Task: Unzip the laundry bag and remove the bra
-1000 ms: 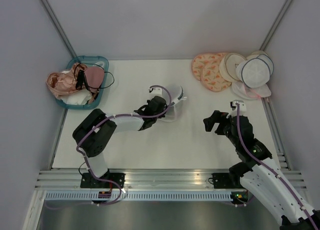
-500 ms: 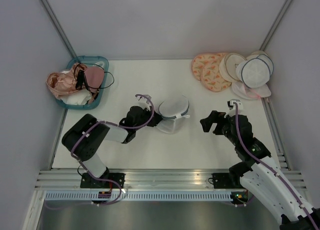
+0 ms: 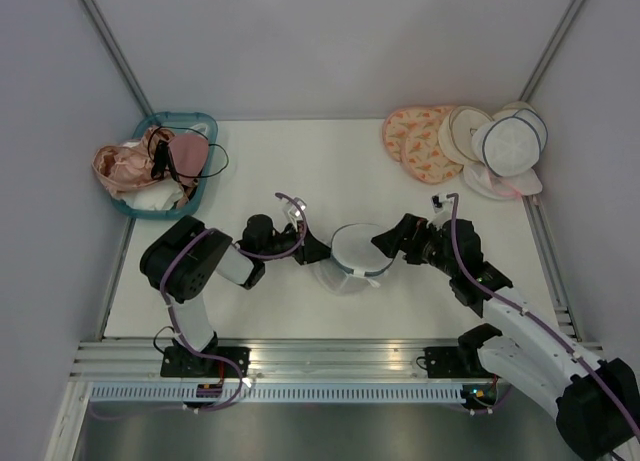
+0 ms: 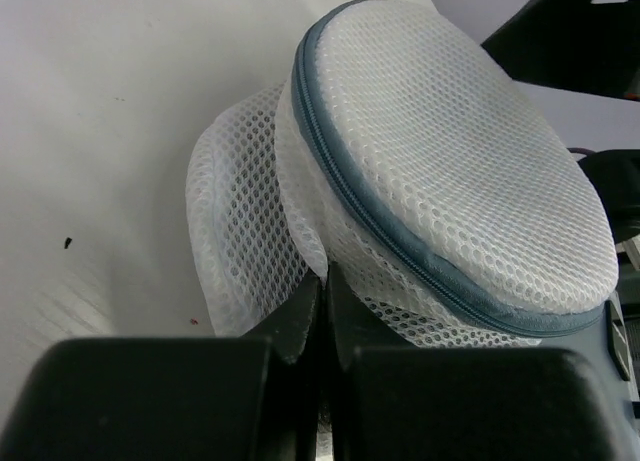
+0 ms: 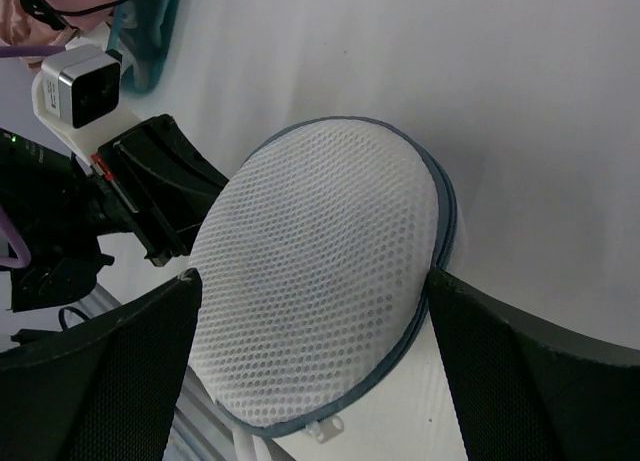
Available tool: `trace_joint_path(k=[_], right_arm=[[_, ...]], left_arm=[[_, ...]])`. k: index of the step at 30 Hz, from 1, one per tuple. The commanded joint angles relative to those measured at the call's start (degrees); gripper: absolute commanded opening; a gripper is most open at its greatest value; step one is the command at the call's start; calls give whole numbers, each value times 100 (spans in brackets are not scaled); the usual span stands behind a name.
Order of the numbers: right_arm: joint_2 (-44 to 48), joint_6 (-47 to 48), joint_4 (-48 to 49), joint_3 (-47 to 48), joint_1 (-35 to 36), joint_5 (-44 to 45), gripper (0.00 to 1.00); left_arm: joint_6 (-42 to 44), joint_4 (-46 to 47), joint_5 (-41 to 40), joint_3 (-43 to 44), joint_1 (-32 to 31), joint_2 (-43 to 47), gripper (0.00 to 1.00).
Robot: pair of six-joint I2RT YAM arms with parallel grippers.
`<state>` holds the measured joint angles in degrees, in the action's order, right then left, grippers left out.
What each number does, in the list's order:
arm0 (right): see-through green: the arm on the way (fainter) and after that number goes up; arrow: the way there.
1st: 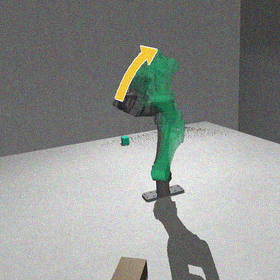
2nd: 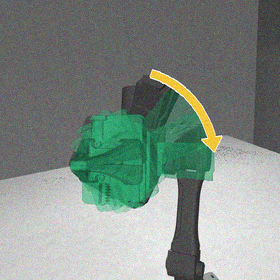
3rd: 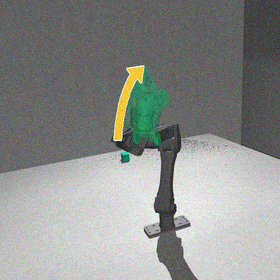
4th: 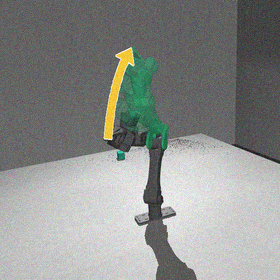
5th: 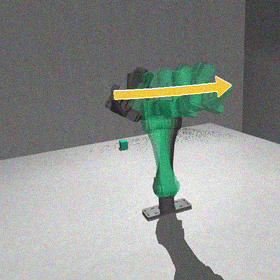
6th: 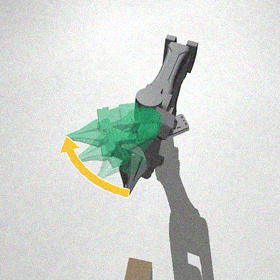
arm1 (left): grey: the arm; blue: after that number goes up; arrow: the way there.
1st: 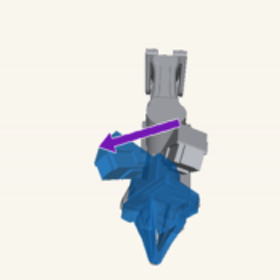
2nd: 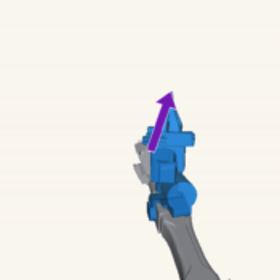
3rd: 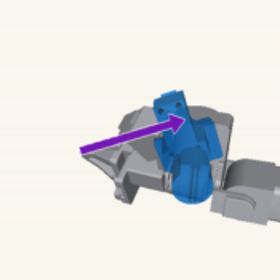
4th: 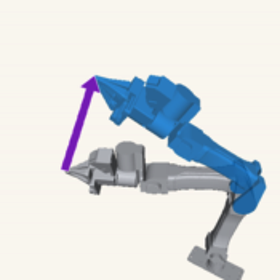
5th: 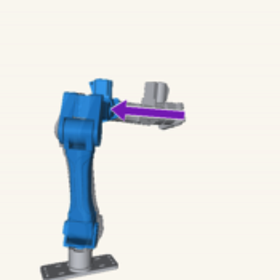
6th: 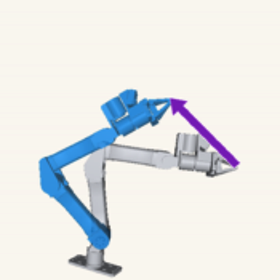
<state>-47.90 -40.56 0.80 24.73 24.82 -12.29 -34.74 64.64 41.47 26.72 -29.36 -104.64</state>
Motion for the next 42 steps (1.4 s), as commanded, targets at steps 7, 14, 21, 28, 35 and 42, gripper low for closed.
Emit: trace_joint_path(k=[7, 14, 21, 28, 35, 42], right_arm=[[-194, -752, -61, -48, 14, 24, 83], [333, -620, -1504, -47, 23, 711, 82], [160, -1305, 163, -933, 23, 10, 66], [-405, -2061, 1853, -1374, 32, -441, 1], [333, -2009, 1265, -1208, 32, 25, 0], [615, -2412, 1273, -1278, 32, 403, 0]], left_arm=[[231, 268, 511, 255, 159, -171, 2], [214, 312, 449, 308, 212, -188, 2], [-182, 795, 643, 273, 203, -250, 2], [-708, 691, 538, 176, 168, 206, 3], [-1149, -1149, -567, 0, 124, 1822, 64], [-1280, -5165, -2003, 333, -174, 4504, 89]])
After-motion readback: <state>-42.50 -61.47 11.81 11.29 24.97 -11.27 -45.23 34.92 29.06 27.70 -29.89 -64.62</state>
